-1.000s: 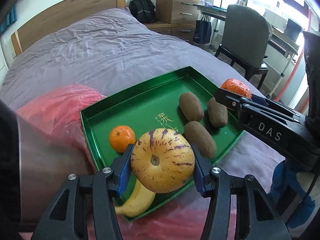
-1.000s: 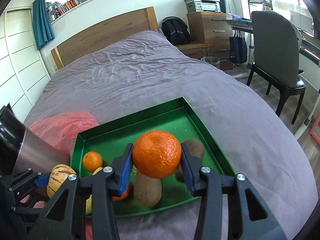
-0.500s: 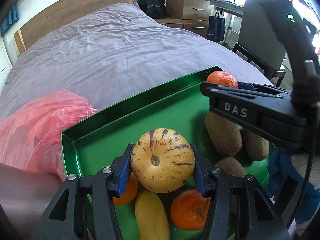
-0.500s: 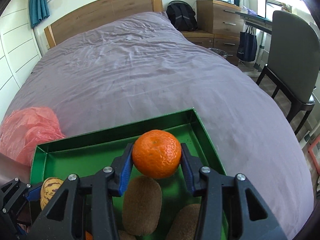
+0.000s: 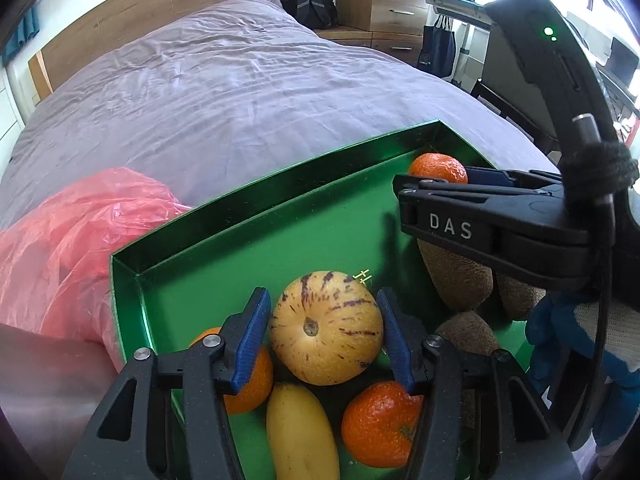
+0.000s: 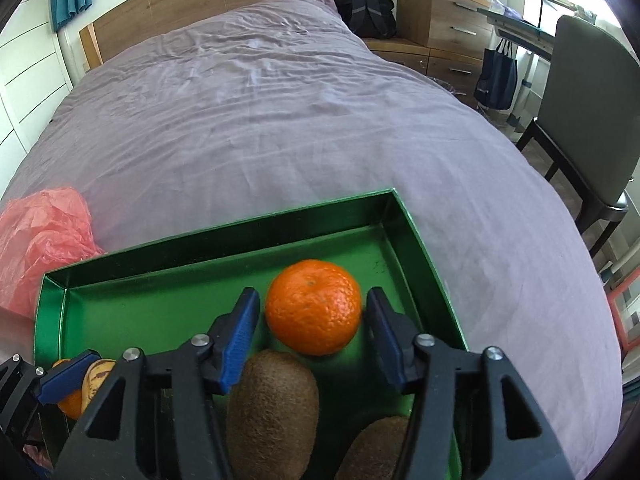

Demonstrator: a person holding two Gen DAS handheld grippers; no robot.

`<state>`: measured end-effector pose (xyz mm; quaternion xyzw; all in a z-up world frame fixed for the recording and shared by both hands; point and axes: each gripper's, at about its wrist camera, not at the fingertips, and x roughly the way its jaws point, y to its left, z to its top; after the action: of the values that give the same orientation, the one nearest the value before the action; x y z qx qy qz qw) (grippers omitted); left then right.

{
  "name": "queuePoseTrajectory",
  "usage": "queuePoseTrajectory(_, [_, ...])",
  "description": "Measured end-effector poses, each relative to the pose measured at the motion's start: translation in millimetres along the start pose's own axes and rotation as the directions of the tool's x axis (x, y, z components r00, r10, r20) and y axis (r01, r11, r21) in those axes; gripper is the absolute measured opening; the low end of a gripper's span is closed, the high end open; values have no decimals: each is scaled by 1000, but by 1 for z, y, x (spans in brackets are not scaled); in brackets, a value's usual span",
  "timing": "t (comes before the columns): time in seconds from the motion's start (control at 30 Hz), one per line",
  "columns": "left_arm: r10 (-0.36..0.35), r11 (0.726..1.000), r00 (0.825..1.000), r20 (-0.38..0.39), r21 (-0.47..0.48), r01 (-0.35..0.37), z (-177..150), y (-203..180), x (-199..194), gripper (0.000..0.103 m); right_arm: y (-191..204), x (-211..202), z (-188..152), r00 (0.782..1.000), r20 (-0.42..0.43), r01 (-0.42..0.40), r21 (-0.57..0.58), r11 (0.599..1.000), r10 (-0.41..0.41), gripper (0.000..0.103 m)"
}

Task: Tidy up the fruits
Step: 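Lower into the tray and open both tools to release pepino and orange, then withdraw both open tools past the kettle toward the apple and yellow citrus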

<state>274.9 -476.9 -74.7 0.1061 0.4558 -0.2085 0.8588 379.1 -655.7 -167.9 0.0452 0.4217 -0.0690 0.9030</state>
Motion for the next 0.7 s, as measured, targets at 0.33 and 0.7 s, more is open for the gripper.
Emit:
queuePoseTrajectory(0.33, [-11,1000,998,55,30,9,-9,-8,-49,64,-20,-62,-12,997,64,31,58,998,-34,93])
queuePoseTrajectory(0.7, [-59,996,987,151,82,47,-50,-2,-158,79,-6,-173,-56,988,153,6,57,998,-14,103])
